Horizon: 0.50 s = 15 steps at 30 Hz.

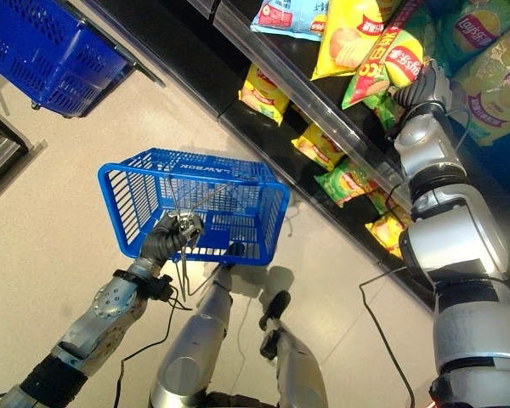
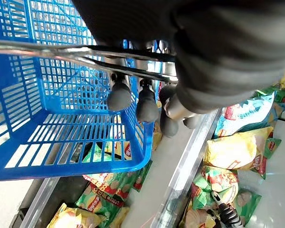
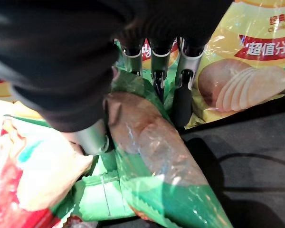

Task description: Pick up the snacks into the basket

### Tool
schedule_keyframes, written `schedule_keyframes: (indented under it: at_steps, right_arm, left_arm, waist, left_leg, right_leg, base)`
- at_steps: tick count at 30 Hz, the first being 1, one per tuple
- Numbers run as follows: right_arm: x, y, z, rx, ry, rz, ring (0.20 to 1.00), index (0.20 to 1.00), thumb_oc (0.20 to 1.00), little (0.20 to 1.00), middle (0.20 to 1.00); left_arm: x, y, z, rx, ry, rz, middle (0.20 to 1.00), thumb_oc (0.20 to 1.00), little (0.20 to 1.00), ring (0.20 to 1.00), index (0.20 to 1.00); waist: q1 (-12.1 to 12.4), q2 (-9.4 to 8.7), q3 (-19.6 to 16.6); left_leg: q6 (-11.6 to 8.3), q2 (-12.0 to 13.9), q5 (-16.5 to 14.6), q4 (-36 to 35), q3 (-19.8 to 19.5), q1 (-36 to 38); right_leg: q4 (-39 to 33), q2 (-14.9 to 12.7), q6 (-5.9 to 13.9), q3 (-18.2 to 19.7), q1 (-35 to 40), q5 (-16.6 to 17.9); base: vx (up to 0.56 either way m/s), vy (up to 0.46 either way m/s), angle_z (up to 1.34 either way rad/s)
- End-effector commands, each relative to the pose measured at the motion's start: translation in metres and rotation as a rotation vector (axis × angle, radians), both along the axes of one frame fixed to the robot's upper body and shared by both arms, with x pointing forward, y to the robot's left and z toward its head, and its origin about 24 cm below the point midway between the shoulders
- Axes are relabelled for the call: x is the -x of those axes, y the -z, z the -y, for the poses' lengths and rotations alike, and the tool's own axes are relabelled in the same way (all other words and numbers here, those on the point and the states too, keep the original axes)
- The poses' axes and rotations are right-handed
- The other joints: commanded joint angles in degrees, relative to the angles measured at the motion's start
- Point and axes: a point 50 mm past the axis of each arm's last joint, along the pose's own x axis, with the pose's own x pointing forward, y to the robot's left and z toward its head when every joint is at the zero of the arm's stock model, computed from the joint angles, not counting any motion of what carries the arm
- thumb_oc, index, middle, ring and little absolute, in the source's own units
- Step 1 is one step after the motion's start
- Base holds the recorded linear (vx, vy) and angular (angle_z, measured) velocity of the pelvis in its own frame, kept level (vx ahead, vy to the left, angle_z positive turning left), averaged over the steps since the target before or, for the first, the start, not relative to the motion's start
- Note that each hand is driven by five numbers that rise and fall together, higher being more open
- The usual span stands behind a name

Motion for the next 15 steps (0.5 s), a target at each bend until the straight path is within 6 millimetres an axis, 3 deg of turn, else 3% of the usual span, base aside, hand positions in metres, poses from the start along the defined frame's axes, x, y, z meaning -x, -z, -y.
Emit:
schedule_keyframes:
  at_steps: [1, 7, 12, 15]
  right_arm:
    - [-0.004, -0.013, -0.014, 0.088, -0.042, -0.003, 0.200, 0.200, 0.200, 0.200, 0.200]
    - [-0.003, -0.009, -0.015, 0.005, -0.062, 0.049, 0.200, 0.200, 0.200, 0.200, 0.200]
    - [-0.002, -0.002, -0.034, -0.107, -0.148, 0.183, 0.200, 0.200, 0.200, 0.200, 0.200]
    - [0.021, 0.007, -0.044, -0.132, -0.243, 0.355, 0.200, 0.200, 0.200, 0.200, 0.200]
  left_arm:
    - [0.020, -0.057, 0.022, 0.147, 0.147, 0.289, 0.200, 0.200, 0.200, 0.200, 0.200]
    - [0.018, -0.057, 0.020, 0.139, 0.124, 0.295, 0.200, 0.200, 0.200, 0.200, 0.200]
    - [0.017, -0.058, 0.010, 0.141, 0.060, 0.303, 0.200, 0.200, 0.200, 0.200, 0.200]
    - [0.017, -0.053, -0.004, 0.132, -0.022, 0.282, 0.200, 0.200, 0.200, 0.200, 0.200]
  waist:
    - [0.59, 1.90, -1.30]
    - [-0.14, 1.91, -1.59]
    - [-1.91, 1.06, -3.71]
    - [-4.79, 0.55, -6.45]
  left_leg:
    - [0.21, -1.01, -7.30, 4.26, 4.69, 0.56]
    - [0.28, -0.75, -7.24, 4.21, 4.88, 1.15]
    - [0.76, -0.19, -7.61, 4.12, 5.99, 2.49]
    - [1.46, 0.57, -8.53, 3.89, 7.85, 4.55]
  right_leg:
    - [2.31, -1.80, 1.45, 2.52, -3.09, 1.75]
    - [2.25, -1.83, 1.54, 2.81, -2.63, 1.65]
    - [1.33, -2.03, 1.86, 3.90, -1.28, 2.03]
    - [0.65, -2.31, 2.00, 5.19, 0.21, 2.21]
  base:
    - [0.00, 0.000, 0.00]
    - [0.00, 0.003, -0.01]
    - [0.00, 0.028, -0.10]
    - [0.03, 0.058, -0.13]
